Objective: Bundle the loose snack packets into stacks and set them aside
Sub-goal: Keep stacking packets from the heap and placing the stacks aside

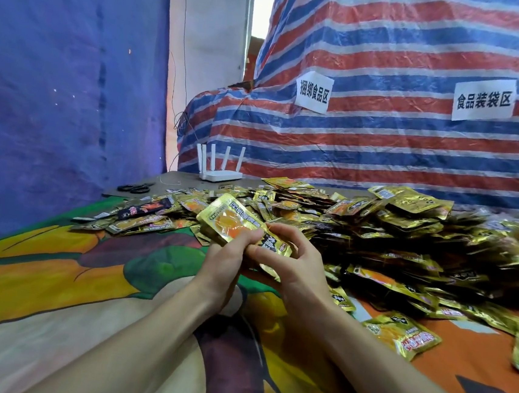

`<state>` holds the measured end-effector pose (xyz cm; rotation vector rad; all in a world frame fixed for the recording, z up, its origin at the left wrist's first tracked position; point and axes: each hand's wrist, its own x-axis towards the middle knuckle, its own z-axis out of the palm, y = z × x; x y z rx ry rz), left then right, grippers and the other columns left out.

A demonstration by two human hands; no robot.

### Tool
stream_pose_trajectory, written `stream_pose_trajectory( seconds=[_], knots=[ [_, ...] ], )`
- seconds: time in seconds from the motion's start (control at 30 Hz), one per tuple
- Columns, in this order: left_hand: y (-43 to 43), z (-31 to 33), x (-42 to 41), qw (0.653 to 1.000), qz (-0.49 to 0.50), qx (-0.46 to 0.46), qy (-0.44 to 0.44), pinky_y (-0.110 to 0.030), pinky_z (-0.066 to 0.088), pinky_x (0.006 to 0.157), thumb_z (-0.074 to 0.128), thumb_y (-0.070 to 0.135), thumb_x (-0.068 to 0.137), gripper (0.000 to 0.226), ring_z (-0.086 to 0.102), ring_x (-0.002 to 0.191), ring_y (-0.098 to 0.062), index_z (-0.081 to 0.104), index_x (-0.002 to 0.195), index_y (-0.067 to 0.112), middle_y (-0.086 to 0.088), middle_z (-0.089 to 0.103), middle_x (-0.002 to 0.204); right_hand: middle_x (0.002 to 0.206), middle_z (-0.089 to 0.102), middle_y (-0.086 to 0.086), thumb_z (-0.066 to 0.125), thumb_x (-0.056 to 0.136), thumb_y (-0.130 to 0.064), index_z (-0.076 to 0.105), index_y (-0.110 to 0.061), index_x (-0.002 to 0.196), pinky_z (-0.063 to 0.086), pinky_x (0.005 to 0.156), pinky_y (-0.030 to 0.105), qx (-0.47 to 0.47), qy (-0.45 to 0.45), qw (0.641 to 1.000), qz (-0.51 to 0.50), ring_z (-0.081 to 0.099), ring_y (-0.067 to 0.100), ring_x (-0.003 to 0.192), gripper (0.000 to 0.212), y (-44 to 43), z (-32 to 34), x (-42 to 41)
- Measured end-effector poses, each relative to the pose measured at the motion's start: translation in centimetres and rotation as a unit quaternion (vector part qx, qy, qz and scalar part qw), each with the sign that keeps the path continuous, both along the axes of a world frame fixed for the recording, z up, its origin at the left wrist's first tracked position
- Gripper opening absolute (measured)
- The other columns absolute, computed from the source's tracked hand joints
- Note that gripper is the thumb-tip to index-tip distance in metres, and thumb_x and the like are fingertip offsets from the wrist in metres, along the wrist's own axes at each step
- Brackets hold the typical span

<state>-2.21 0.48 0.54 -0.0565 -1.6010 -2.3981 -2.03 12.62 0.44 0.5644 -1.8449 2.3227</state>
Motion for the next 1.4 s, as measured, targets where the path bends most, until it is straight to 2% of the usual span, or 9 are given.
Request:
stream_pose_trajectory(
  seconds=[0.13,0.3,0.4,0.6,0.73,0.83,1.0,1.27,1.4],
  knots=[
    [0.5,0.2,0.1,0.995,-0.075,0.056,-0.041,-0.045,0.054,0.077,0.073,0.026,0.073,0.017,0.067,0.081,-0.034,0.077,0.072,0.009,-0.018,0.063,0.081,0.11,0.071,-0.012,0.091,0.054,-0.033,0.073,-0.034,0.099,0.055,0.097,0.047,0.036,0.03,0.997,-0.054,0.065,0.019,0.115,0.049,-0.2,-0.2,-0.2],
    [-0.1,0.0,-0.7,0.984,-0.139,0.106,-0.01,-0.029,0.057,0.052,0.059,0.019,0.082,0.028,0.072,0.062,-0.023,0.078,0.063,0.011,-0.01,0.07,0.067,0.11,0.067,-0.014,0.095,0.062,-0.015,0.07,-0.034,0.103,0.059,0.09,0.039,0.053,0.024,0.998,-0.036,0.063,0.014,0.116,0.051,-0.2,-0.3,-0.2],
    [-0.4,-0.2,-1.1,0.982,-0.153,0.108,-0.015,-0.032,0.061,0.064,0.063,0.023,0.069,0.023,0.073,0.072,-0.026,0.08,0.071,0.007,-0.013,0.074,0.082,0.105,0.066,-0.007,0.096,0.061,-0.015,0.065,-0.03,0.105,0.053,0.071,0.014,0.113,0.078,0.988,-0.065,0.065,-0.001,0.096,0.056,0.1,-0.2,-0.3],
    [-0.7,-0.6,-1.2,0.977,-0.187,0.094,-0.044,-0.037,0.061,0.07,0.064,0.021,0.07,0.02,0.074,0.08,-0.029,0.081,0.075,0.012,-0.012,0.075,0.09,0.11,0.062,-0.011,0.096,0.057,-0.034,0.052,-0.033,0.121,0.052,0.084,0.018,0.258,0.116,0.957,-0.063,0.058,-0.007,0.099,0.078,0.8,-0.3,-0.7],
    [-0.8,-0.4,-0.8,0.984,-0.159,0.006,-0.077,-0.038,0.051,0.076,0.077,0.031,0.06,0.034,0.068,0.089,-0.031,0.079,0.09,0.014,-0.013,0.071,0.101,0.106,0.059,-0.016,0.092,0.061,-0.033,0.05,-0.041,0.118,0.046,0.068,0.005,0.286,0.103,0.951,-0.061,0.056,-0.015,0.096,0.072,1.3,-0.5,-0.9],
    [-0.8,0.0,-0.4,0.985,-0.147,-0.021,-0.084,-0.033,0.055,0.067,0.08,0.042,0.065,0.042,0.07,0.078,-0.029,0.08,0.095,0.012,-0.015,0.073,0.094,0.106,0.059,-0.013,0.09,0.064,-0.034,0.052,-0.038,0.117,0.049,0.059,0.011,0.288,0.085,0.95,-0.087,0.061,-0.001,0.094,0.066,1.4,-0.4,-0.9],
    [-1.2,-0.3,-1.3,0.999,0.016,-0.008,-0.038,-0.035,0.044,0.067,0.042,0.056,0.096,0.054,0.066,0.071,-0.021,0.07,0.101,0.01,-0.006,0.074,0.082,0.101,0.061,-0.006,0.087,0.068,-0.036,0.053,-0.029,0.114,0.055,0.064,0.024,0.275,0.041,0.947,-0.162,0.064,0.01,0.09,0.058,2.8,1.7,-0.8],
    [-1.5,-1.0,-1.9,0.997,0.059,-0.046,-0.033,-0.032,0.034,0.061,0.037,0.049,0.102,0.048,0.055,0.06,-0.015,0.067,0.092,0.013,0.002,0.065,0.07,0.093,0.061,0.002,0.074,0.079,-0.043,0.055,-0.015,0.104,0.039,0.064,0.032,0.431,0.066,0.844,-0.313,0.055,0.017,0.08,0.043,4.4,8.1,-6.0],
    [-1.3,-0.9,-1.7,0.997,0.059,-0.052,-0.026,-0.031,0.033,0.06,0.04,0.046,0.103,0.046,0.053,0.058,-0.015,0.067,0.087,0.012,0.002,0.063,0.067,0.106,0.064,0.014,0.062,0.089,-0.033,0.056,-0.01,0.115,0.05,0.084,0.042,0.526,0.074,0.776,-0.34,0.058,0.036,0.101,0.035,3.2,8.2,-9.0]
  ],
)
